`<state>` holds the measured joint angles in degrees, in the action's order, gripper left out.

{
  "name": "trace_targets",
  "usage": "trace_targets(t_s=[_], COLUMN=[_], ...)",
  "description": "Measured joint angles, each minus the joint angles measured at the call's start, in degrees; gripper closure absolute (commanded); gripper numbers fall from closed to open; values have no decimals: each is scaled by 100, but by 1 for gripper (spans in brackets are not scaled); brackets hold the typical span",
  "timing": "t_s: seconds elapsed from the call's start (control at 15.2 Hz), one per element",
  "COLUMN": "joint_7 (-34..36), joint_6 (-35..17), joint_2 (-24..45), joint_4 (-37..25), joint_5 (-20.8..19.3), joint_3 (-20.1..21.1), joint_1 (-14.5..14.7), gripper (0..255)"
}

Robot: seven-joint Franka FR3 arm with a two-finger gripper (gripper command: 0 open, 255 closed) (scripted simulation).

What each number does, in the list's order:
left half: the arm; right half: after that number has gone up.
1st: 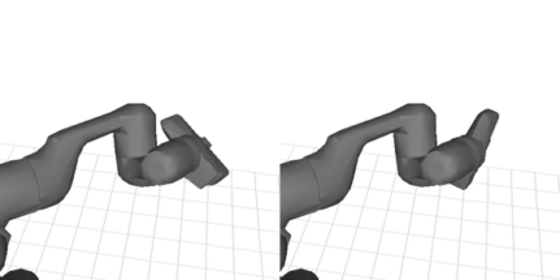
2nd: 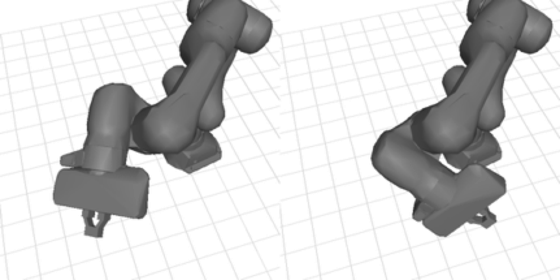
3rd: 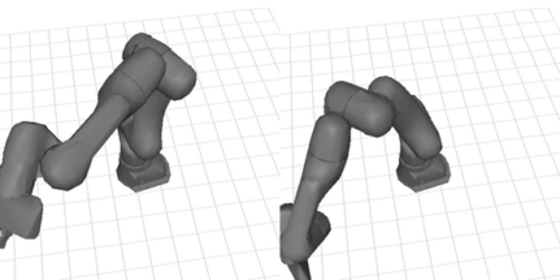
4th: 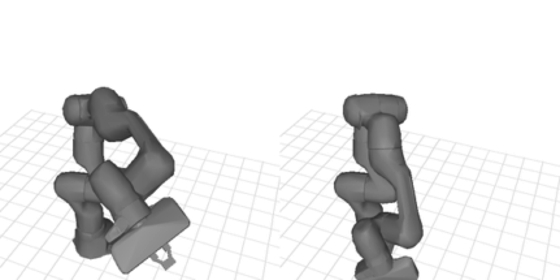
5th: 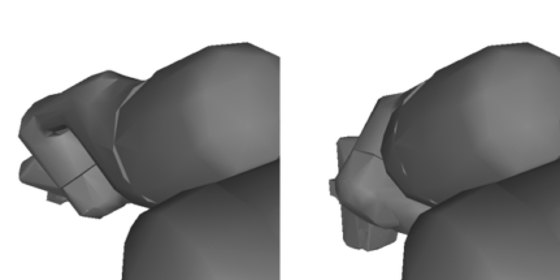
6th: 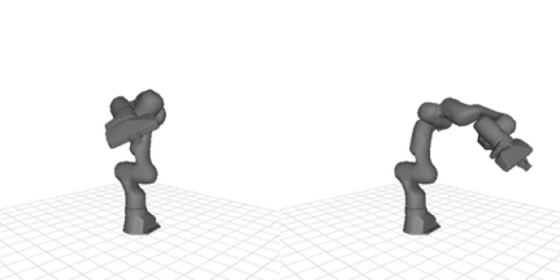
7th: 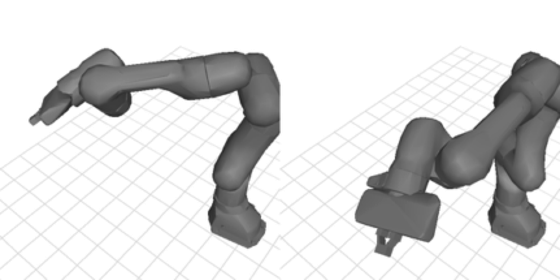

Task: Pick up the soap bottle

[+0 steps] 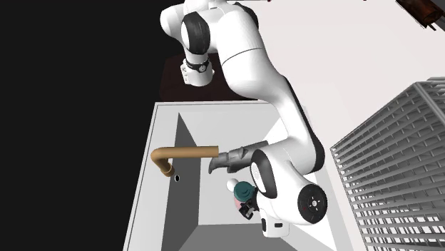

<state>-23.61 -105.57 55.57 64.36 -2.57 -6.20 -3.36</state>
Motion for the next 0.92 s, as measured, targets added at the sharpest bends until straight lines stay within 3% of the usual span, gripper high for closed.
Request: trace_targets(t_s=[0.92], joint_7=[-35], joint_6=[308], joint_2=[-286], joint_4=[-14], joint_5=[-10], joint_3=[-12], joint_1=[8], gripper=[255])
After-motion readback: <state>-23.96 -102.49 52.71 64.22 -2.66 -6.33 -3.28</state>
